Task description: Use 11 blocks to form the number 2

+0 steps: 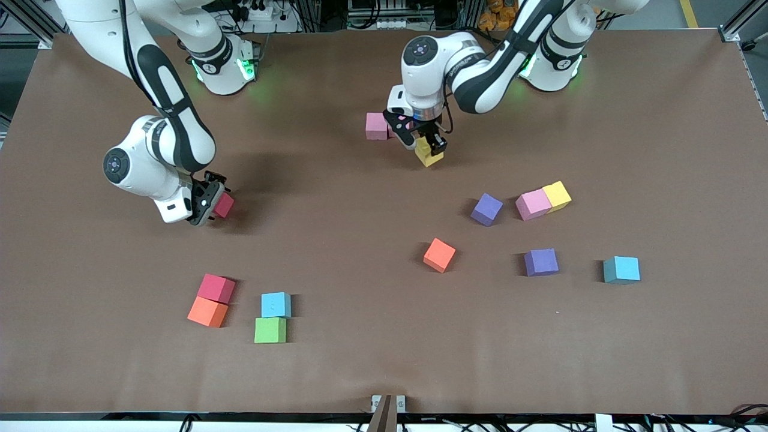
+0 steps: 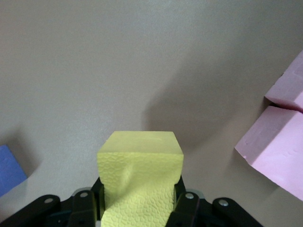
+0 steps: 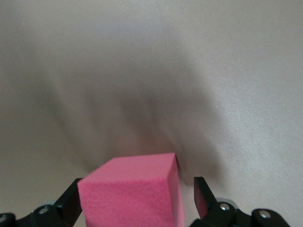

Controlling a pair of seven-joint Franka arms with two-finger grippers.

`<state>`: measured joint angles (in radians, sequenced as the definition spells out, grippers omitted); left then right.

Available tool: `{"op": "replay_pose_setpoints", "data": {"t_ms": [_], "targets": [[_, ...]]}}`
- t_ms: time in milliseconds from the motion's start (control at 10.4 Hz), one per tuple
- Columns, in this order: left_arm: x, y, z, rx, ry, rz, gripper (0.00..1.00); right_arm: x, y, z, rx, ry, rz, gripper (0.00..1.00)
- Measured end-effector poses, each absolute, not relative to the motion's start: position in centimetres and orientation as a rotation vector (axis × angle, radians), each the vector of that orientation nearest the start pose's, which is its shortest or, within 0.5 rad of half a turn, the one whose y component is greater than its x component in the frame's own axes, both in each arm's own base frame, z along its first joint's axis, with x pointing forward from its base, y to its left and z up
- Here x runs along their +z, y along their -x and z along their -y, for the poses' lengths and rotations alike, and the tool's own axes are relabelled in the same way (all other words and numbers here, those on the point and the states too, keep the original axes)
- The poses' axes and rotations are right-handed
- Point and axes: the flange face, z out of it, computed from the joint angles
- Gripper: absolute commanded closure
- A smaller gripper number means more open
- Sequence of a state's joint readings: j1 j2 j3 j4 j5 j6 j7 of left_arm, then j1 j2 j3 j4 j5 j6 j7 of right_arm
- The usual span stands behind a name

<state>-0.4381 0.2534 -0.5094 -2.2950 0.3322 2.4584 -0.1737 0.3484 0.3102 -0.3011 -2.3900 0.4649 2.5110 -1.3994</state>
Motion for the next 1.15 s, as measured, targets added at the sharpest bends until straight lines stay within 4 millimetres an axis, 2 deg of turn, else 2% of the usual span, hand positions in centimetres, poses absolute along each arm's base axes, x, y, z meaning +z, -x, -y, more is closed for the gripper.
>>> {"op": "replay_pose_setpoints", "data": {"t_ms": [289, 385, 673, 1154], "targets": [[22.9, -29.5, 40.8, -0.061, 2.697, -1.558, 0.72, 18.3, -48.2, -0.2, 0.034, 2.538, 1.47, 0.02], [22.8, -28.9, 41.0, -0.056, 2.677, -1.595, 0.71, 18.3, -48.2, -0.2, 0.033, 2.538, 1.471, 0.05], [22.5, -27.9, 41.2, -0.039, 2.563, -1.769, 0.71, 18.3, -48.3, -0.2, 0.032, 2.538, 1.471, 0.04], [22.1, -26.9, 41.3, -0.019, 2.459, -1.907, 0.71, 18.8, -48.6, -0.4, 0.018, 2.534, 1.468, 0.04]]}}
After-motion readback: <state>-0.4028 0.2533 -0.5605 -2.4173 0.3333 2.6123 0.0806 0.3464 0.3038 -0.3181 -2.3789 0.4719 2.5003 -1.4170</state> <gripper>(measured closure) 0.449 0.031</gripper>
